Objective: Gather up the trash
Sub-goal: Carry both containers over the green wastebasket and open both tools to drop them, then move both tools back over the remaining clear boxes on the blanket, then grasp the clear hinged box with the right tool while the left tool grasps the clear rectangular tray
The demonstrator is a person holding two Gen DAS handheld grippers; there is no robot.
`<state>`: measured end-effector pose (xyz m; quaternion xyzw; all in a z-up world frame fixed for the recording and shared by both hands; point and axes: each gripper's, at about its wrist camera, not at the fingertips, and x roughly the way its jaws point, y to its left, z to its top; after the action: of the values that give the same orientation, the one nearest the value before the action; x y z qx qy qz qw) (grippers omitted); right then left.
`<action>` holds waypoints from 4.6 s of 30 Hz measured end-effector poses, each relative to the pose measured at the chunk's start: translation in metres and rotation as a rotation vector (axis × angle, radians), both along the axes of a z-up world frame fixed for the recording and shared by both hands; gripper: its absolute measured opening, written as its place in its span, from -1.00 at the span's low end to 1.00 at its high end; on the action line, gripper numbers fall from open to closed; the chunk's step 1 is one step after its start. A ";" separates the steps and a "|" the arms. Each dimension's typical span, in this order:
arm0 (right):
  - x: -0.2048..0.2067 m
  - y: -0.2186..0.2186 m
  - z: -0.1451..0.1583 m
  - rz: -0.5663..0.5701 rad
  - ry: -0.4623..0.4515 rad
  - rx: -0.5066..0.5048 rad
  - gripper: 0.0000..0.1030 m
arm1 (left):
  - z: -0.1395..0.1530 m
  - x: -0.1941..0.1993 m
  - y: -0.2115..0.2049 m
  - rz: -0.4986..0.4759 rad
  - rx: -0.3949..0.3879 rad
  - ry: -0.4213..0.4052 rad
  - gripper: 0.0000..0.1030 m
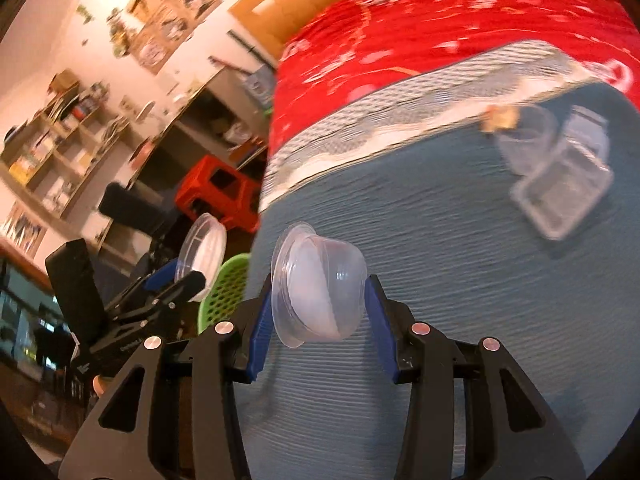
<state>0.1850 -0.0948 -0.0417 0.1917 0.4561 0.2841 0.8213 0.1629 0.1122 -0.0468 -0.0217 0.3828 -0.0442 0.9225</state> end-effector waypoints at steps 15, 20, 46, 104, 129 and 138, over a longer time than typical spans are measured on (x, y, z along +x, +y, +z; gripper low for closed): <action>-0.001 0.128 0.002 0.212 0.005 -0.037 -0.14 | -0.053 -0.038 0.164 0.326 -0.038 0.109 0.69; -0.002 0.154 -0.005 0.251 0.015 -0.055 -0.14 | -0.087 -0.034 0.188 0.371 -0.060 0.176 0.69; 0.005 0.260 -0.034 0.384 0.063 -0.104 -0.14 | -0.116 -0.070 0.233 0.497 -0.173 0.201 0.77; 0.052 -0.127 -0.003 -0.292 0.030 -0.277 0.54 | -0.037 -0.008 0.012 0.131 -0.134 0.127 0.78; 0.160 -0.193 -0.068 -0.463 0.289 -0.319 0.31 | -0.037 0.046 -0.115 -0.140 -0.079 0.149 0.77; 0.165 -0.187 -0.074 -0.441 0.276 -0.383 0.19 | -0.033 0.060 -0.155 -0.230 -0.059 0.135 0.77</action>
<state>0.3496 -0.2821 -0.1152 0.1646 0.5558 -0.0206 0.8146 0.2227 -0.0431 -0.0797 -0.0077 0.4424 -0.1592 0.8825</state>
